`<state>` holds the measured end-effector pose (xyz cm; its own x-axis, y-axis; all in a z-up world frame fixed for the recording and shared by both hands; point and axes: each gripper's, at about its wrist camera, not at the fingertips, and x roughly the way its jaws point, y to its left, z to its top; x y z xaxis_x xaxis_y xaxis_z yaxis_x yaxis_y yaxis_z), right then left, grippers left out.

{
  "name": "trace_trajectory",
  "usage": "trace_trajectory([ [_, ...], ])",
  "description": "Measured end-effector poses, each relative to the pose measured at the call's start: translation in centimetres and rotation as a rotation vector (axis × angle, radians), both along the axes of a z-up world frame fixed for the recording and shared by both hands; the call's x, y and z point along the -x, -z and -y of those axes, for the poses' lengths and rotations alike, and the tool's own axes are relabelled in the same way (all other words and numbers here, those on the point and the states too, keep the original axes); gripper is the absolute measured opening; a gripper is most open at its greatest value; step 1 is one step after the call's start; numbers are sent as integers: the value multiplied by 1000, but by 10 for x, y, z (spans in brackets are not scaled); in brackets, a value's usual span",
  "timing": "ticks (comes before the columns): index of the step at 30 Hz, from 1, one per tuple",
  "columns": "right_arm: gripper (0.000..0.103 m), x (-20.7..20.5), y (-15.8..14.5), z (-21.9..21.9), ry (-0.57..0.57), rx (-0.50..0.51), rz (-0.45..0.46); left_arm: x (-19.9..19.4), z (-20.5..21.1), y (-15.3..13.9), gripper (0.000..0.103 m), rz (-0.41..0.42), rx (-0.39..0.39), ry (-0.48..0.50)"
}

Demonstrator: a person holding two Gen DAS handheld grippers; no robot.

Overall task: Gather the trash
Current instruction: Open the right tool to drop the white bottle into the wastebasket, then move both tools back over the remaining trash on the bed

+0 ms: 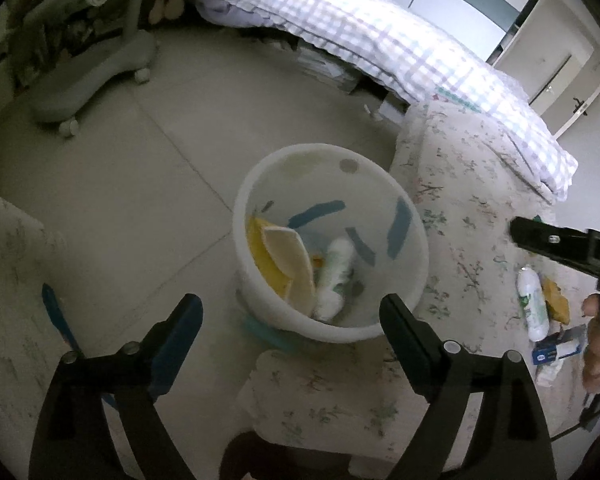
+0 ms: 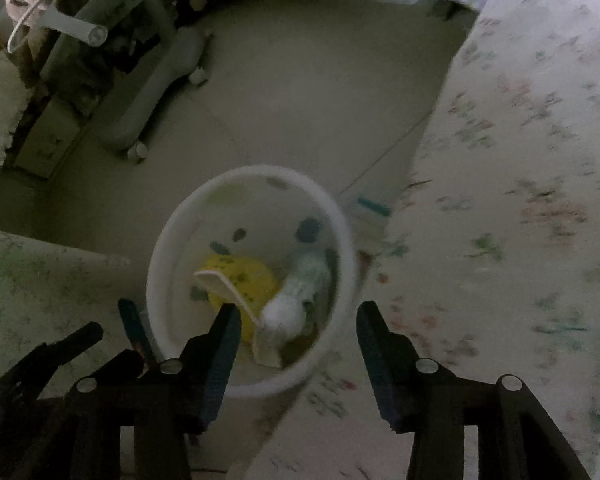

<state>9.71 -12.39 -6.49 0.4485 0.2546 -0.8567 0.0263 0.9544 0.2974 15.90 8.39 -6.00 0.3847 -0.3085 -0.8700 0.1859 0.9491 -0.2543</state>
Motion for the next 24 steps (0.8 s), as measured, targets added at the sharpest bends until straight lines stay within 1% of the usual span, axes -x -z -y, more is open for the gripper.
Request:
trace_trajectory([
  [2, 62, 12, -13, 12, 14, 24, 22, 4, 6, -5, 93, 0, 3, 5],
  [5, 69, 35, -33, 37, 42, 68, 46, 12, 15, -14, 95, 3, 14, 18],
  [7, 71, 48, -44, 52, 58, 97, 50, 17, 22, -19, 100, 3, 22, 28],
  [9, 72, 59, -52, 64, 69, 119, 50, 22, 31, -25, 102, 4, 25, 43],
  [12, 75, 82, -61, 90, 99, 155, 36, 33, 46, -36, 103, 19, 21, 78],
  [16, 78, 114, -65, 121, 139, 200, 2, 45, 61, -46, 103, 36, 1, 127],
  [19, 78, 137, -64, 136, 154, 232, -20, 52, 69, -50, 103, 44, -18, 149],
  [24, 79, 164, -59, 153, 162, 225, -34, 60, 77, -47, 103, 29, -27, 168],
])
